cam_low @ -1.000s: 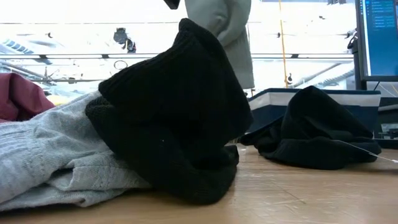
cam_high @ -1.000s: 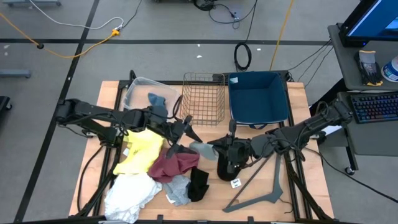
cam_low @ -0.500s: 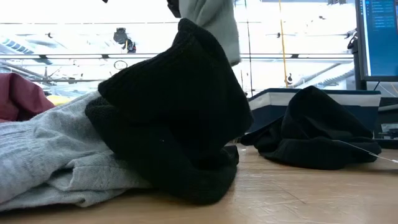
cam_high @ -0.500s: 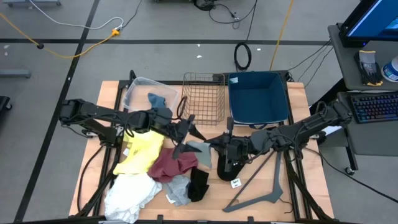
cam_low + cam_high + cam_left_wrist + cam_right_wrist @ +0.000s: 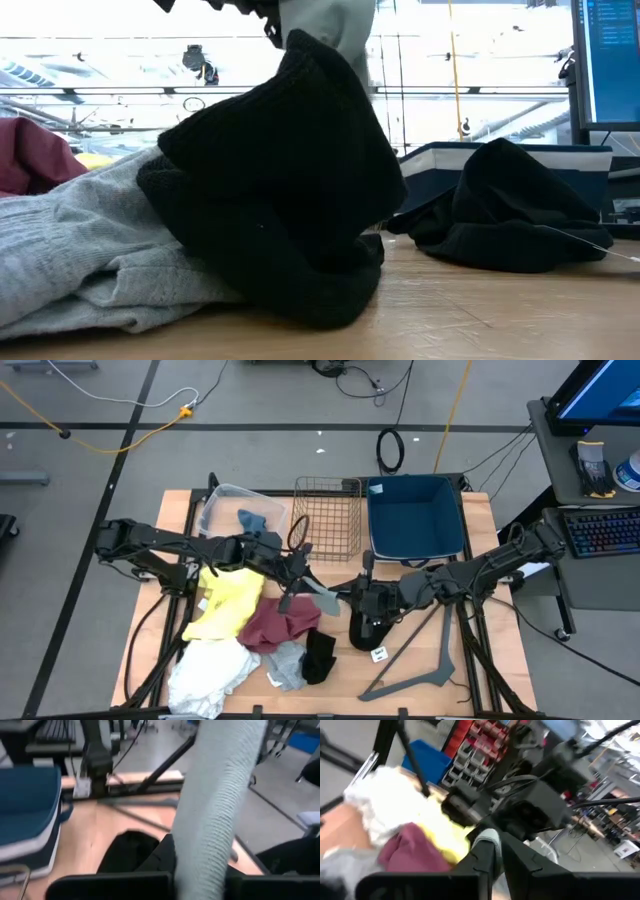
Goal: Pick & Place Cloths
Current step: Put the gray sock into the transparent bin
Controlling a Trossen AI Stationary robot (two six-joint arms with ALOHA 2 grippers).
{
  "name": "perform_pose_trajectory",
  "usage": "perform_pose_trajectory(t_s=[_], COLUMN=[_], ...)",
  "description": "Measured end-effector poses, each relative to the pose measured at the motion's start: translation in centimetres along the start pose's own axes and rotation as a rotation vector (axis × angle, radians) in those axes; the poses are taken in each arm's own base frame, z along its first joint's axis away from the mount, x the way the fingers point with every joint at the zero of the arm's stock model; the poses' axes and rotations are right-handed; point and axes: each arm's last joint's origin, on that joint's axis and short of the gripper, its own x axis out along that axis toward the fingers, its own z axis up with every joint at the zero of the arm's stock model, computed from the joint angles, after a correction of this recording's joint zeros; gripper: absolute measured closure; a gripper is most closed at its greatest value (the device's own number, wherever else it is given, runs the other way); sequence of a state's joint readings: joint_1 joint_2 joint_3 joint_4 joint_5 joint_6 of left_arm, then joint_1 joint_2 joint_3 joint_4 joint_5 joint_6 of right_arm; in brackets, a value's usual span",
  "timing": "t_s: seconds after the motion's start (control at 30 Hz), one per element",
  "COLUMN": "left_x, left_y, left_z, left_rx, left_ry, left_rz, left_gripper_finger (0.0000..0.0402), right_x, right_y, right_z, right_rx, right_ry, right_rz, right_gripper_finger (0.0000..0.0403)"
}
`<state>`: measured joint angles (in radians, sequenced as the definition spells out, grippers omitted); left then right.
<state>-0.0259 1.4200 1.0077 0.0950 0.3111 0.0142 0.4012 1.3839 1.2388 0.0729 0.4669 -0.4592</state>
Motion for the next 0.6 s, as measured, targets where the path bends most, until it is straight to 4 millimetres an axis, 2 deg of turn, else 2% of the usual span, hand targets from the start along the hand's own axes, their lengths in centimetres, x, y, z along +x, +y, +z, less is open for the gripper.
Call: perform_pose_trajectory(t_s=[0.27,0.47,0.6], left_x=[-0.6,-1.7,-3.5], left_y=[1.1,1.3,1.0], left_z=[-1.0,-0.6,0.4], left_rx=[-0.075,-0.087,-0.069], left_ry=[0.107,0.109,0.084], left_rz=[0.144,0.25,0.333], left_gripper_finger=[0.0398,0.0399,0.04], right_x=[-1.0,-1.9,-2.8], right_y=[2.0,3.5,4.5], right_z=[-0.6,-1.5,-2.1], right_rx=[0.07,0.13,0.161], right_ry=[0.101,0.229,0.321], right_rz=[0.102,0.173,0.214], right_gripper_finger=[0.0296,0.0246,0.0231])
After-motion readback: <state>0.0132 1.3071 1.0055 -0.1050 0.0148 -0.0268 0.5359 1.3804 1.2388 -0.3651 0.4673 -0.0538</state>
